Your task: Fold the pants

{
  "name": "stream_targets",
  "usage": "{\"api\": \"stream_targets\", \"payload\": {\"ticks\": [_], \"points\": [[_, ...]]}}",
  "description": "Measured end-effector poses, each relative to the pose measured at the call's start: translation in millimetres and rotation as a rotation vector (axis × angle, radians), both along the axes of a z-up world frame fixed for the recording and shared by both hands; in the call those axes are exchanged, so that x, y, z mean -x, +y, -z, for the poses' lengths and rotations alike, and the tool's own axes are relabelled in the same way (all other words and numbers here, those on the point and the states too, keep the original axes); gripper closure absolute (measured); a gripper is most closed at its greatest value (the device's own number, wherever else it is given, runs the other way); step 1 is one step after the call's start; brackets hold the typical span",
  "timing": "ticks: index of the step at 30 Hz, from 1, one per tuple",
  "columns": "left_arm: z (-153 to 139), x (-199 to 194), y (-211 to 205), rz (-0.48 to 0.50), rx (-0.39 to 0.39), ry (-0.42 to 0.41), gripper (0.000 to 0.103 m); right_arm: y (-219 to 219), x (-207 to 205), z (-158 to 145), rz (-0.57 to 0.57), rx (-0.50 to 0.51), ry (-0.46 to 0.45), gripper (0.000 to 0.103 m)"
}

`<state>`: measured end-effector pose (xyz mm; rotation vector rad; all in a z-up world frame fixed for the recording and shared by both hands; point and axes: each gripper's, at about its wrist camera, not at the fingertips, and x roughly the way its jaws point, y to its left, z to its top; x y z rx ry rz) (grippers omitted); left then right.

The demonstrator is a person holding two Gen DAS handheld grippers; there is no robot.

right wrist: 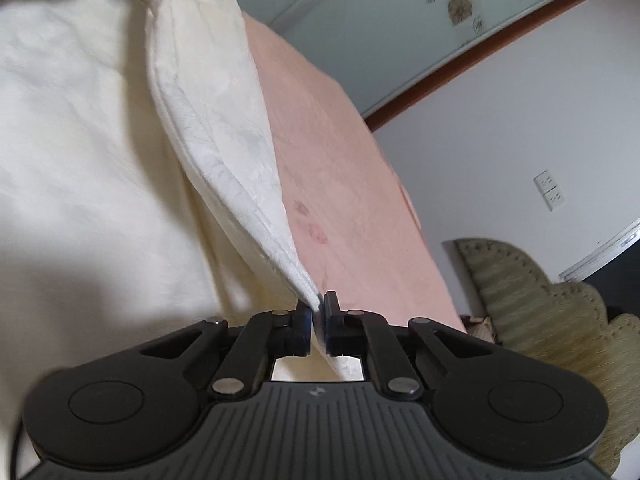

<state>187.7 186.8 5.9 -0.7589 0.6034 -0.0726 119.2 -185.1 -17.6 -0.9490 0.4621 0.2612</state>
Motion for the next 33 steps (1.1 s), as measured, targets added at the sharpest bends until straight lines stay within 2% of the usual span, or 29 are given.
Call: {"api": "stream_targets", "payload": {"ticks": [2,4,9,12,17,21,25,27,29,31,33], "points": [[-2.3,11.3,5.1,0.022,-0.014,-0.005,0.098,2.5,25.3,-9.6,-0.013,-0.025,0.002,0.097],[-4.4,25.4,7.4,0.046,-0.06,-0.016,0.098,9.2,52.0,-15.3,-0.036,-0.029,0.014,0.097],[-4.5,58.8,1.0,0.105,-0.241,-0.007,0.098,28.9,114.9,-5.8,-0.101,-0.021,0.089,0.097],[4.7,72.3,-0.3,0.12,-0.298,0.009,0.097,33.4,134.1,3.5,-0.108,-0.054,0.127,0.097],[14.6,81.0,3.2,0.112,-0.284,0.031,0.097,33.3,137.6,11.6,-0.091,-0.097,0.138,0.098],[15.9,82.0,3.6,0.104,-0.282,0.034,0.097,29.2,132.0,10.7,-0.042,-0.05,0.067,0.097],[14.6,81.7,-0.2,0.087,-0.299,0.034,0.094,21.7,124.9,12.6,-0.028,0.034,-0.01,0.081],[15.8,80.6,-0.6,0.074,-0.297,0.042,0.092,21.8,118.9,15.4,-0.01,0.04,-0.002,0.076],[16.4,80.0,0.2,0.057,-0.288,0.048,0.083,23.1,109.7,19.4,-0.012,0.031,0.023,0.069],[16.8,79.5,1.8,0.035,-0.287,0.044,0.082,30.8,107.3,26.6,-0.044,0.041,0.016,0.064],[17.8,77.9,3.3,0.02,-0.291,0.048,0.08,39.1,107.3,34.4,-0.077,0.043,-0.019,0.063]]}}
